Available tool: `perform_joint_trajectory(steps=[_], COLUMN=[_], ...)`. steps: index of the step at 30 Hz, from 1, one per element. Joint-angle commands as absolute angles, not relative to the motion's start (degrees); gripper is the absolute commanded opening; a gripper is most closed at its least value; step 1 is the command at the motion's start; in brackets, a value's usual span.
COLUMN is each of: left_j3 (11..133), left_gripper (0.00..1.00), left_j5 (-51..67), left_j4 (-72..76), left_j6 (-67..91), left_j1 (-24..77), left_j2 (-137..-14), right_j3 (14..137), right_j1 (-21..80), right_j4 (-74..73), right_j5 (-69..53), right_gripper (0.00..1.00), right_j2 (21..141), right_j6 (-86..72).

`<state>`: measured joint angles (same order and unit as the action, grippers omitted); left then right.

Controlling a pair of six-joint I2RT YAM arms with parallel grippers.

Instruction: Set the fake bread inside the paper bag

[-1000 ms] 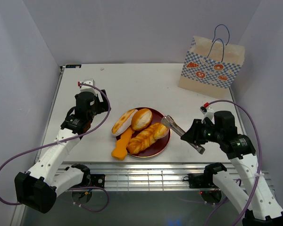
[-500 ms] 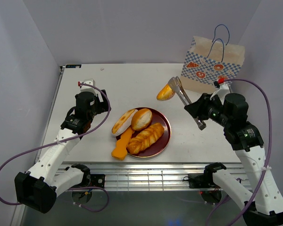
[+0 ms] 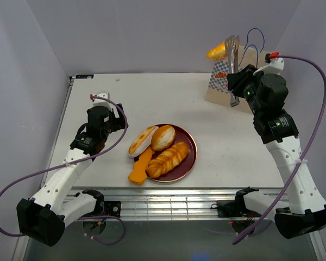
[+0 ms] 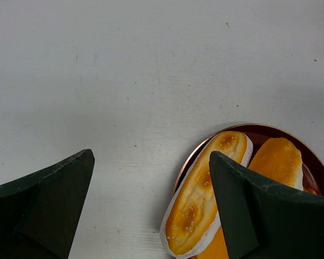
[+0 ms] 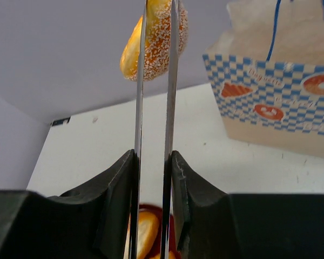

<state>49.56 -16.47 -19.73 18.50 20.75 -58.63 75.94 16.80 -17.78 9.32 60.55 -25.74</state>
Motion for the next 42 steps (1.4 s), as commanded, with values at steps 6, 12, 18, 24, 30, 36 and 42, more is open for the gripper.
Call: perform_joint_trajectory(steps=[6, 12, 18, 24, 30, 36, 42], left_j3=[51.7, 51.7, 51.7, 51.7, 51.8, 51.8, 51.7], left_gripper=[0.98, 0.98, 0.98, 0.98, 0.98, 0.98, 0.98], left_j5=[-17.0, -16.3, -15.6, -15.3, -14.8, -14.7, -14.7], left_j4=[-19.9, -19.9, -19.9, -19.8, -19.8, -19.8, -19.8], left_j6=[18.8, 18.9, 19.0, 19.1, 19.1, 19.1, 19.1], left_j1=[21.0, 21.0, 21.0, 21.0, 21.0, 21.0, 21.0], left_j2=[-57.8, -58.1, -58.3, -58.4, -58.7, -59.0, -59.1], right_j3=[86.4, 86.9, 85.2, 83.1, 83.6, 85.2, 86.0], right_j1=[11.6, 2.4, -6.0, -8.3, -8.4, -8.4, -8.4], right_j4=[-6.7, -7.1, -8.6, -8.6, -8.7, -9.2, -9.8], right_j5=[24.8, 21.7, 15.8, 14.1, 9.1, 6.1, 4.0], right_gripper=[0.08, 0.09, 0.09, 0.11, 0.3, 0.46, 0.5], right_j2=[64.5, 66.4, 68.2, 69.9, 73.1, 75.4, 75.9], right_j6=[-23.8, -27.8, -30.4, -31.1, -30.4, -29.8, -29.8])
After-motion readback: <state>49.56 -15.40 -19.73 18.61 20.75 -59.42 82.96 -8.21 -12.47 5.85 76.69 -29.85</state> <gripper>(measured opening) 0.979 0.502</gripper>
